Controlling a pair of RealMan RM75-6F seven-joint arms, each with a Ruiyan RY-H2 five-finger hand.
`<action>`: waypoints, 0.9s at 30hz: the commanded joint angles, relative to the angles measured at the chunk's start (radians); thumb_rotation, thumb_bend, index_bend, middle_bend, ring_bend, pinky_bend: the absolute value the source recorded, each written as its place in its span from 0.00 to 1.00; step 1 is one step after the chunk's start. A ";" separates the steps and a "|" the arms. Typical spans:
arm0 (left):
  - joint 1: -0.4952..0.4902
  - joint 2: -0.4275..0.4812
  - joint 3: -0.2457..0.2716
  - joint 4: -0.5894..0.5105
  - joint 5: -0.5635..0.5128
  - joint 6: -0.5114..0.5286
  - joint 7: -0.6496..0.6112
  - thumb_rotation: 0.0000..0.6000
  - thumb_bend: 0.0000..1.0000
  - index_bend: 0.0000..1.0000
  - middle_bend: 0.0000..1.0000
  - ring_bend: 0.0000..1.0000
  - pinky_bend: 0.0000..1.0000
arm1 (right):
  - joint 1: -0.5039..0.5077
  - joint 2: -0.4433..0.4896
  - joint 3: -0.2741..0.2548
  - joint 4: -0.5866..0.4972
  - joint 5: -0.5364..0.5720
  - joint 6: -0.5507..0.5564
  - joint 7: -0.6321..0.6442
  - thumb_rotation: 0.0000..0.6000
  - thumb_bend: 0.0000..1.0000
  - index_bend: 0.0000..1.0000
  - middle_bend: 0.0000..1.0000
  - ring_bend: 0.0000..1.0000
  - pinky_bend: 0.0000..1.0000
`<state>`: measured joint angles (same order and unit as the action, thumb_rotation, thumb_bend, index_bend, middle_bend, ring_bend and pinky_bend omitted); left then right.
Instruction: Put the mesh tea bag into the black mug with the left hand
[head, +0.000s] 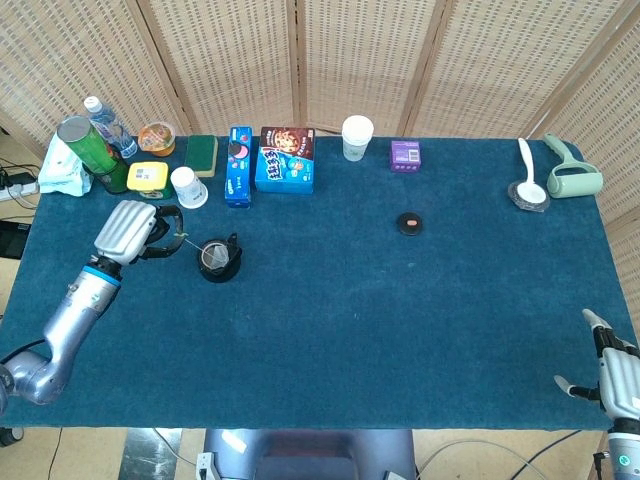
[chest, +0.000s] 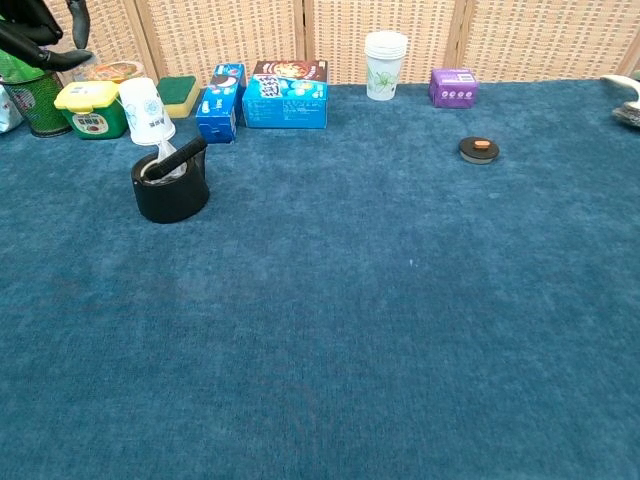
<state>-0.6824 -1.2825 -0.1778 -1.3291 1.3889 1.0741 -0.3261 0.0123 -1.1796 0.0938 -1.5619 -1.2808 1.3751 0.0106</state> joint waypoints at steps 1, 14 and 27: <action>0.007 0.000 0.004 0.008 -0.004 0.000 -0.005 1.00 0.43 0.63 1.00 1.00 0.89 | 0.002 -0.001 -0.001 -0.002 -0.001 -0.001 -0.004 1.00 0.03 0.09 0.16 0.30 0.22; 0.058 -0.001 0.031 0.052 -0.012 0.002 -0.041 1.00 0.44 0.63 1.00 1.00 0.89 | 0.010 0.000 -0.001 -0.022 0.001 -0.007 -0.034 1.00 0.03 0.09 0.16 0.30 0.22; 0.089 0.022 0.081 0.065 -0.032 -0.073 0.010 1.00 0.34 0.53 1.00 1.00 0.89 | 0.010 0.006 -0.005 -0.039 -0.003 -0.001 -0.053 1.00 0.03 0.09 0.16 0.30 0.22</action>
<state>-0.5934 -1.2742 -0.1096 -1.2556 1.3696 1.0335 -0.3426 0.0223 -1.1742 0.0890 -1.6008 -1.2838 1.3736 -0.0418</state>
